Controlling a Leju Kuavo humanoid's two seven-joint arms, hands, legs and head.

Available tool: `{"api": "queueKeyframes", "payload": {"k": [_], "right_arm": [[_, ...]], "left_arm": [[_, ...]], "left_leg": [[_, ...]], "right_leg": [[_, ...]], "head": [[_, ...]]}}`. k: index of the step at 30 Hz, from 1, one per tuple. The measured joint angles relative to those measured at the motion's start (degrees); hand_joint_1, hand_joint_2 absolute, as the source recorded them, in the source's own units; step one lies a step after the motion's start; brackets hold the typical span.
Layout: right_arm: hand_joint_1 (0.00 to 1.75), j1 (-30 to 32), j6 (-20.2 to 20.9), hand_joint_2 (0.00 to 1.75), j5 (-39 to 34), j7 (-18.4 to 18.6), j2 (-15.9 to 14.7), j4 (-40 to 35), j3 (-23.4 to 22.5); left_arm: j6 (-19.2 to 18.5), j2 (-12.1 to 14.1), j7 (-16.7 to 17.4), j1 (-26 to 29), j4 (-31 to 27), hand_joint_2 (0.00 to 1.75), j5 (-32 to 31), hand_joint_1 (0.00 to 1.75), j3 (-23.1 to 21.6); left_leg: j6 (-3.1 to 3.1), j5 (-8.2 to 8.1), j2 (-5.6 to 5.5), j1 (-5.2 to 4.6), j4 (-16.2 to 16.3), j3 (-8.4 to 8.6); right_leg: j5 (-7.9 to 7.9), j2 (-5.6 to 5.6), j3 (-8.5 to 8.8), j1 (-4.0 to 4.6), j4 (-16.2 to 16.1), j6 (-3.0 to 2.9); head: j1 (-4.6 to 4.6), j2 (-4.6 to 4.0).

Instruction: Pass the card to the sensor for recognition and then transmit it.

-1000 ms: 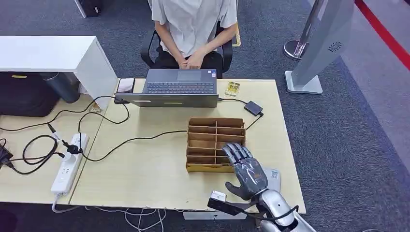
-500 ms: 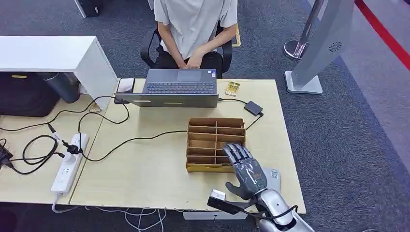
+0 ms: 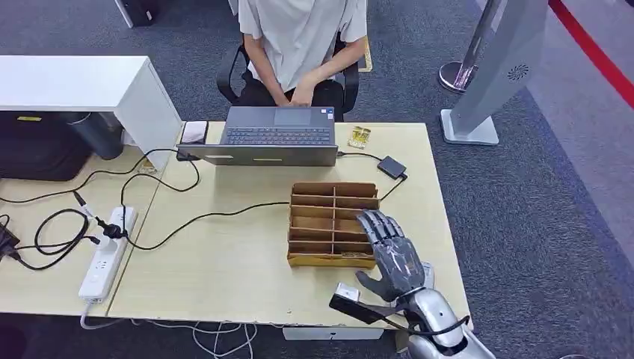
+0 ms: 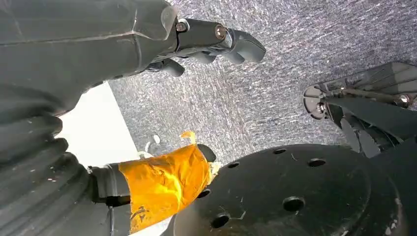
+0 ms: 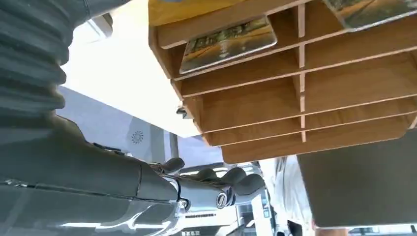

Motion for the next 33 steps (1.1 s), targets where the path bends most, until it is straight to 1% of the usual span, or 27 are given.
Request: {"api": "queueKeyframes", "payload": {"k": [12,23,33], "right_arm": [[0.00,1.0,0.0,1.75,-0.3,-0.2,-0.2,-0.1,-1.1],[0.00,1.2,0.2,1.75,-0.3,-0.6,-0.2,0.1,-1.2],[0.00,1.1,0.6,1.75,-0.4,-1.2,1.0,0.9,-1.2]], "left_arm": [[0.1,0.0,0.1,0.0,0.0,1.75,0.0,0.00,0.0],[0.1,0.0,0.1,0.0,0.0,1.75,0.0,0.00,0.0],[0.0,0.0,0.1,0.0,0.0,1.75,-0.2,0.00,0.0]], "left_leg": [[0.00,0.00,0.00,0.00,0.0,0.00],[0.00,0.00,0.00,0.00,0.0,-0.01],[0.00,0.00,0.00,0.00,0.0,-0.01]], "right_leg": [[0.00,0.00,0.00,0.00,0.0,0.00],[0.00,0.00,0.00,0.00,0.0,0.00],[0.00,0.00,0.00,0.00,0.0,0.00]], "head": [[0.00,0.00],[0.00,0.00],[0.00,0.00]]}}
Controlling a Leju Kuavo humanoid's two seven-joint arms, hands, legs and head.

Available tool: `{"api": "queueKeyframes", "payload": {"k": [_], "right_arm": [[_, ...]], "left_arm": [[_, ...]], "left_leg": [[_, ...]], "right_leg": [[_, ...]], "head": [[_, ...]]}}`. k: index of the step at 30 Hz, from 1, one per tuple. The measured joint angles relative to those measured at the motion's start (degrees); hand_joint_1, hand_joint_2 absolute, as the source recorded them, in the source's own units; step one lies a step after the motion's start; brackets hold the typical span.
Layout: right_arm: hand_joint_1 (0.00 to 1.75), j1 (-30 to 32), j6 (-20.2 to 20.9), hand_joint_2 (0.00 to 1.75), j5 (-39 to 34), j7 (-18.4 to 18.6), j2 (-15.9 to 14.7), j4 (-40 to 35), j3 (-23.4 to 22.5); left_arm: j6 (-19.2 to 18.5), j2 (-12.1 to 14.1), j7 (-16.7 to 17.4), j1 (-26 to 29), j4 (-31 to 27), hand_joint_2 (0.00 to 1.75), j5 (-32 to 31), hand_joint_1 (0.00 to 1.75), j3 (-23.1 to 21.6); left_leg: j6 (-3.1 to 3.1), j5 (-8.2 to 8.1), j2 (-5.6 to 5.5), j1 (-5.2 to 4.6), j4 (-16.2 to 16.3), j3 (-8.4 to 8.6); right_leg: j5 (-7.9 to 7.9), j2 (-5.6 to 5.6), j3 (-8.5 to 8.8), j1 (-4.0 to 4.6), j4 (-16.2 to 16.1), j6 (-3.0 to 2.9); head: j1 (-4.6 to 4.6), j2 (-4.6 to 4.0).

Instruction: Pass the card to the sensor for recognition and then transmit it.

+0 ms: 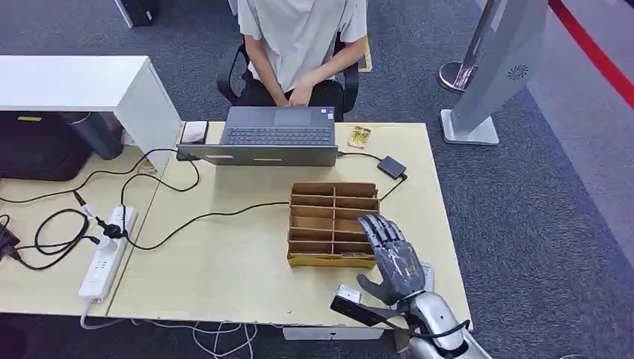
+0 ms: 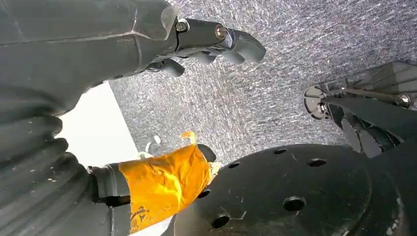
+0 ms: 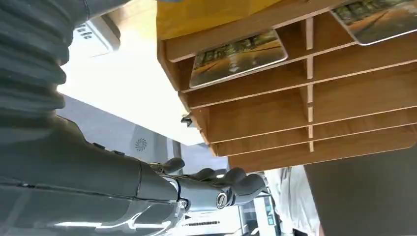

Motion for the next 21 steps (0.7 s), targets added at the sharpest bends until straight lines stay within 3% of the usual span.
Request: {"api": "queueKeyframes", "payload": {"k": [8,9,21], "right_arm": [[0.00,-0.3,0.0,1.75,-0.2,-0.4,0.5,0.6,0.0],[1.73,-0.3,0.0,1.75,-0.2,-0.4,0.5,0.6,0.0],[1.75,-0.4,0.0,1.75,-3.1,-1.8,0.7,1.2,0.1]], "left_arm": [[0.0,0.0,0.0,0.0,0.0,1.75,-0.1,0.00,0.0],[0.0,0.0,0.0,0.0,0.0,1.75,-0.1,0.00,0.0],[-0.2,0.0,0.0,0.0,0.0,1.75,-0.1,0.00,0.1]], "left_leg": [[0.00,0.00,0.00,0.00,0.0,0.00],[0.00,0.00,0.00,0.00,0.0,0.00],[0.00,0.00,0.00,0.00,0.0,0.00]], "right_leg": [[0.00,0.00,0.00,0.00,0.0,0.00],[0.00,0.00,0.00,0.00,0.0,0.00],[0.00,0.00,0.00,0.00,0.0,0.00]], "head": [[0.00,0.00],[0.00,0.00],[0.00,0.00]]}}
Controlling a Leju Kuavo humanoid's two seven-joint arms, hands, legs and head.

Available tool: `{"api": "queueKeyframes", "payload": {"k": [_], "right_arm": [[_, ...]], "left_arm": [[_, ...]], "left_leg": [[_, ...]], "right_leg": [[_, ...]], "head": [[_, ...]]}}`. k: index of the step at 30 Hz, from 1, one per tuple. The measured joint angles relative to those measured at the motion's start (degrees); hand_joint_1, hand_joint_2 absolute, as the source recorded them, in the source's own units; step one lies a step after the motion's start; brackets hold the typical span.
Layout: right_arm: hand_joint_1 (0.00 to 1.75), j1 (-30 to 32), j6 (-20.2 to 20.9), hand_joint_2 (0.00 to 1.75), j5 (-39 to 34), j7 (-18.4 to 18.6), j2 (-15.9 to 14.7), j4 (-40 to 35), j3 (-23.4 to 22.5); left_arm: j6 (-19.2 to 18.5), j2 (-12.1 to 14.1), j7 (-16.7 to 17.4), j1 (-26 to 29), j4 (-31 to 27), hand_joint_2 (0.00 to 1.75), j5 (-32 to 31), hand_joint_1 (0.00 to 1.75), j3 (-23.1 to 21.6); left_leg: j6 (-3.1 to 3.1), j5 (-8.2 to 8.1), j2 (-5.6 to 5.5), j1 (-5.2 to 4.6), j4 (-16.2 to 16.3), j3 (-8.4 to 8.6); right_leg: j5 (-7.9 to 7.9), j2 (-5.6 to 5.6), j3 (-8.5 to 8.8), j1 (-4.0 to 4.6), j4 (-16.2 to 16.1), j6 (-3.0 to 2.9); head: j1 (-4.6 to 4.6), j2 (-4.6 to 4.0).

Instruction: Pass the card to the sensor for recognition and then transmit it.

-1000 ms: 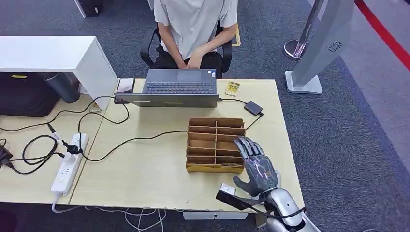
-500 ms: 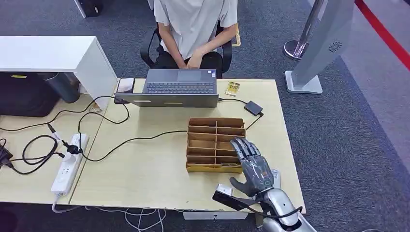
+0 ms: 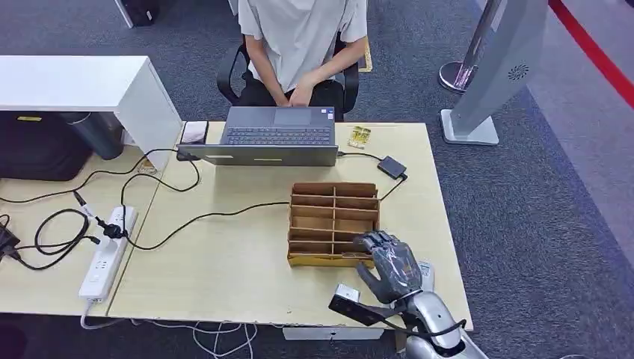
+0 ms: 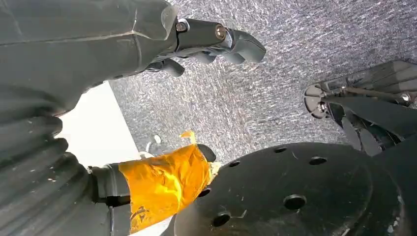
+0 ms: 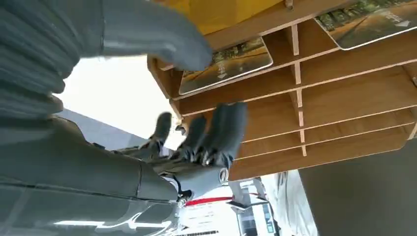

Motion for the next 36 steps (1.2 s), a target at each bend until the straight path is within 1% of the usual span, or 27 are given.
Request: {"api": "queueKeyframes", "payload": {"k": [6,12,16,20,23,27,30,33,36], "right_arm": [[1.75,0.2,0.0,1.75,-3.1,-1.0,0.0,-0.3,-0.3],[1.75,1.7,0.3,1.75,-5.0,-1.6,-0.7,-2.1,-1.4],[1.75,2.6,0.5,1.75,-5.1,-1.7,-1.5,-3.3,-2.1],[1.75,3.2,1.1,1.75,-5.1,-1.7,-1.7,-4.1,-2.9],[1.75,3.4,1.2,1.75,-5.1,-1.8,-1.7,-4.3,-3.1],[1.75,3.3,2.0,1.75,-6.1,-2.4,-1.7,-4.5,-3.4],[1.75,2.3,4.7,1.75,-8.5,-3.1,-1.9,-4.7,-3.5],[1.75,0.4,10.0,1.75,-13.7,-4.3,-2.6,-5.2,-3.7],[1.75,-2.4,17.5,1.75,-20.7,-5.2,-3.8,-5.6,-4.5]], "left_arm": [[0.0,0.0,-0.1,0.0,0.0,1.75,0.2,0.00,0.3],[-0.3,0.0,-0.2,0.0,0.0,1.75,0.3,0.00,0.7],[-0.4,0.0,-0.2,0.0,0.0,1.75,0.3,0.00,1.0],[-0.5,0.0,-1.9,0.1,0.0,1.75,-1.1,0.00,1.0],[0.2,0.0,-2.4,0.1,0.0,1.75,-0.5,0.00,1.0],[0.5,0.0,-1.8,0.1,0.0,1.75,-0.2,0.00,1.0],[0.1,0.2,-1.1,0.0,0.0,1.75,-0.3,0.00,1.0],[-0.4,0.2,-0.9,0.1,0.0,1.75,-0.5,0.00,1.0],[-0.7,0.4,-0.9,0.1,0.0,1.75,-0.7,0.00,1.0]], "left_leg": [[0.00,0.00,0.00,0.00,0.0,0.01],[0.00,0.00,0.00,-0.01,0.0,0.00],[0.00,-0.01,0.00,-0.01,0.0,0.00],[0.00,-0.01,0.00,0.00,0.0,0.00],[0.00,-0.01,0.01,0.00,0.0,0.00],[0.00,-0.01,0.01,0.00,0.0,0.00],[0.00,-0.01,0.04,0.00,0.0,-0.01],[0.00,0.00,0.03,-0.01,0.0,-0.01],[0.01,0.00,0.04,-0.02,0.0,-0.01]], "right_leg": [[0.00,0.01,0.00,0.00,0.0,0.00],[0.00,0.00,-0.01,0.00,0.0,0.00],[0.00,0.00,-0.01,0.00,0.0,0.00],[0.00,0.00,-0.01,0.00,0.0,0.00],[0.00,0.00,-0.01,0.00,0.0,0.00],[0.00,0.00,0.00,0.00,0.0,0.00],[0.00,0.04,-0.01,0.00,0.0,0.00],[0.00,0.04,-0.01,0.00,0.0,0.00],[0.01,0.05,0.00,-0.01,0.0,0.01]], "head": [[0.00,0.00],[0.00,0.00],[0.00,0.00],[0.00,0.00],[0.00,0.00],[0.00,0.00],[0.00,0.00],[0.00,0.00],[0.00,0.00]]}}
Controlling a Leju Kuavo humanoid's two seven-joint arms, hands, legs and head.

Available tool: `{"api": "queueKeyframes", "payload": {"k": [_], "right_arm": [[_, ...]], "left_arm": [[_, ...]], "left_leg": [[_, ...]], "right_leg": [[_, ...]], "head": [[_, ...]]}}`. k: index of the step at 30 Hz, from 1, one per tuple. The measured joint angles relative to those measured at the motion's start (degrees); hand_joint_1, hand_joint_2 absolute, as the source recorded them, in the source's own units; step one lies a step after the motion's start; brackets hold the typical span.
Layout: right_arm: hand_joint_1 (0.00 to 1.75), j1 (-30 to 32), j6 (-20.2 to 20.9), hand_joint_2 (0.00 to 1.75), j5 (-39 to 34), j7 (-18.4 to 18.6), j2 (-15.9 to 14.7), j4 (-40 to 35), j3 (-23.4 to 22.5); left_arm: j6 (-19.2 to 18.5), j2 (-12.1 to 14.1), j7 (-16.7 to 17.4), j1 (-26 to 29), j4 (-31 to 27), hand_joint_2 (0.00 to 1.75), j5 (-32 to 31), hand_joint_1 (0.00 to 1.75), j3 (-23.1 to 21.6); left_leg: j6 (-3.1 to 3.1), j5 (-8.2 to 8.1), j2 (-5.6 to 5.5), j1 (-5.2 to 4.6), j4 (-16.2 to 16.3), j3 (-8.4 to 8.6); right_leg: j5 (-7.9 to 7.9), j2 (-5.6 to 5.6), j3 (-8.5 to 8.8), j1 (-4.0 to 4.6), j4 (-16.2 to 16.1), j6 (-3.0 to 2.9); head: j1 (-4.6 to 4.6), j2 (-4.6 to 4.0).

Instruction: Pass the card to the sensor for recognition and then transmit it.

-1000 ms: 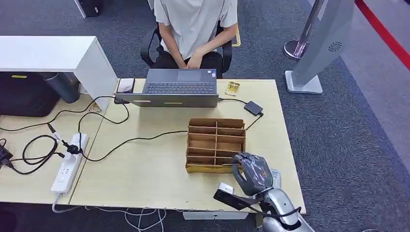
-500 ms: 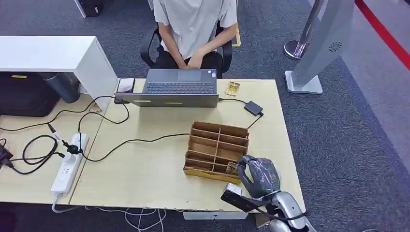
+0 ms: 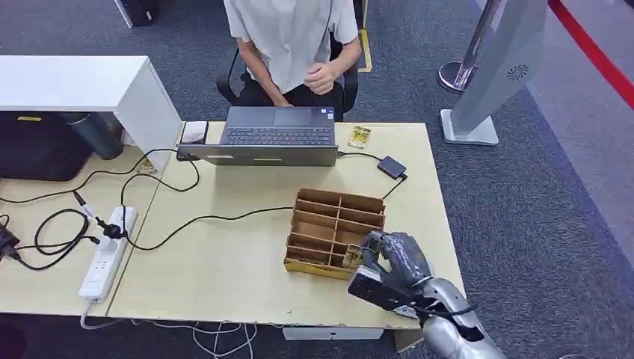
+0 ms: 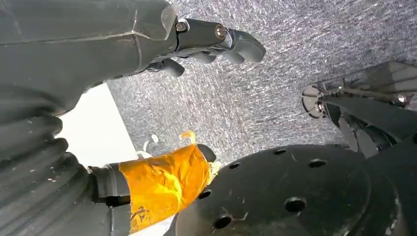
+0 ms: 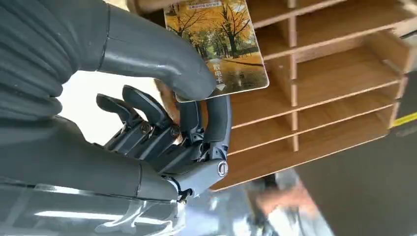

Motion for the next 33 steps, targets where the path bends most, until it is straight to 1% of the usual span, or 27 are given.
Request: {"api": "queueKeyframes", "payload": {"k": [2,4,7,10,14,15,16,18,19,20,21,22,23,27,28,30,32,33], "right_arm": [[1.75,-2.3,4.9,1.75,-4.7,-0.5,-1.3,-0.1,-0.3],[1.75,-4.8,8.9,1.75,-9.0,-1.1,-2.7,-0.1,-0.9],[1.75,-8.0,13.7,1.75,-15.1,-2.0,-4.4,-0.1,-1.9],[1.75,-11.1,21.2,1.75,-24.0,-3.6,-6.3,0.6,-3.0],[1.75,-14.9,26.8,1.75,-31.6,-4.7,-8.1,2.6,-3.9],[1.75,-15.8,26.6,1.75,-33.1,-5.1,-8.2,3.4,-4.1],[1.75,-16.6,25.0,1.75,-33.9,-5.4,-8.2,4.3,-4.5],[1.75,-18.3,19.9,1.75,-33.5,-5.6,-7.4,6.1,-5.2],[1.75,-19.2,16.1,1.75,-31.9,-5.6,-6.8,6.9,-5.5],[1.75,-20.1,10.5,1.75,-28.7,-5.4,-5.8,7.9,-5.6],[1.75,-21.2,1.4,1.75,-23.4,-4.3,-4.5,9.0,-5.6],[1.75,-22.3,-5.3,1.75,-19.0,-3.6,-3.4,9.9,-5.6],[1.75,-23.5,-10.9,1.75,-14.9,-3.2,-2.1,11.1,-5.5],[1.75,-27.9,-22.0,1.75,-4.5,-2.6,1.2,15.8,-5.4],[1.75,-28.6,-23.9,1.75,-2.8,-2.6,1.7,16.8,-5.4],[1.75,-29.7,-26.9,1.75,0.7,-2.6,2.6,18.5,-5.4],[1.75,-30.7,-28.6,1.75,2.3,-2.6,3.3,20.2,-5.6],[1.75,-31.2,-28.8,1.75,2.5,-2.7,3.5,20.9,-5.6]], "left_arm": [[-0.4,0.2,-0.2,0.0,0.0,1.75,-0.1,0.00,0.0],[-0.7,0.4,-0.3,0.0,0.0,1.75,-0.2,0.00,0.0],[-0.9,0.5,-0.3,0.1,0.0,1.75,-0.3,0.00,0.0],[-1.3,0.8,-0.7,0.1,0.0,1.75,-0.7,0.00,0.0],[-1.9,1.1,-1.0,0.0,0.0,1.75,-1.3,0.00,0.0],[-1.9,1.1,-1.0,0.0,0.0,1.75,-1.4,0.00,0.0],[-1.9,1.2,-1.0,0.0,0.0,1.75,-1.4,0.00,0.0],[-1.8,1.2,-1.0,0.0,0.0,1.75,-1.4,0.00,0.0],[-1.7,1.2,-1.0,0.0,0.0,1.75,-1.4,0.00,0.0],[-1.5,1.2,-1.0,0.0,0.0,1.75,-1.4,0.00,0.0],[-1.1,1.2,-0.9,0.0,0.0,1.75,-1.4,0.00,0.0],[-0.8,1.1,-0.9,-0.1,0.0,1.75,-1.4,0.00,0.0],[-0.7,1.1,-0.9,-0.1,0.0,1.75,-1.5,0.00,0.0],[-0.6,0.9,-0.6,-0.3,0.0,1.75,-2.1,0.00,-0.1],[-0.6,0.8,-0.5,-0.4,0.0,1.75,-2.1,0.00,-0.1],[-0.7,0.8,-0.4,-0.5,0.0,1.75,-2.3,0.00,-0.3],[-0.9,0.8,-0.4,-0.7,0.0,1.75,-2.3,0.00,-0.3],[-0.9,0.8,-0.4,-0.7,0.0,1.75,-2.3,0.00,-0.3]], "left_leg": [[0.01,0.01,0.00,0.00,0.0,0.00],[0.03,0.02,-0.01,0.00,0.0,-0.01],[0.03,0.02,-0.02,-0.01,0.1,-0.01],[0.03,0.02,-0.02,-0.01,0.1,-0.01],[0.03,0.02,-0.02,0.00,0.1,-0.02],[0.03,0.02,-0.02,-0.01,0.1,-0.02],[0.03,0.02,-0.02,0.00,0.1,-0.02],[0.03,0.02,-0.02,0.00,0.1,-0.03],[0.03,0.02,-0.01,0.01,0.1,-0.03],[0.03,0.02,0.00,0.01,0.1,-0.03],[0.03,0.02,0.04,0.01,0.1,-0.01],[0.03,0.03,0.06,0.00,0.1,-0.01],[0.02,0.03,0.09,0.01,0.1,0.01],[0.02,0.03,0.05,0.03,0.1,0.01],[0.02,0.03,0.04,0.03,0.1,0.01],[0.02,0.03,0.04,0.02,0.1,0.00],[0.02,0.02,0.05,0.01,0.1,0.00],[0.02,0.02,0.05,0.00,0.1,0.00]], "right_leg": [[0.00,0.00,0.00,0.00,0.0,0.00],[0.01,-0.02,0.01,0.00,0.0,0.01],[0.01,-0.01,0.01,-0.01,0.0,0.01],[0.01,-0.01,0.01,-0.01,0.0,0.01],[0.01,-0.01,0.01,-0.01,0.0,0.01],[0.01,-0.01,0.01,-0.01,0.0,0.01],[0.01,-0.01,0.01,-0.01,0.0,0.01],[0.01,-0.01,0.01,-0.01,0.0,0.01],[0.01,0.00,0.03,0.00,0.0,0.00],[0.02,0.01,0.03,0.00,0.0,0.00],[0.02,0.05,0.01,0.00,0.0,0.00],[0.02,0.07,0.00,0.00,0.1,-0.01],[0.02,0.11,0.00,0.00,0.1,-0.01],[0.02,0.07,0.00,0.01,0.1,-0.01],[0.02,0.07,0.00,0.01,0.1,-0.01],[0.02,0.07,0.01,0.01,0.1,-0.01],[0.01,0.08,0.01,0.01,0.1,0.00],[0.01,0.08,0.01,0.01,0.1,0.00]], "head": [[0.00,0.00],[0.00,0.00],[0.02,0.00],[0.02,0.00],[0.04,0.00],[0.00,0.00],[0.02,0.00],[0.00,0.00],[0.00,0.00],[0.02,0.00],[0.00,0.00],[0.02,0.00],[0.00,0.00],[0.02,0.00],[0.00,0.00],[0.00,0.00],[0.02,0.00],[0.00,0.00]]}}
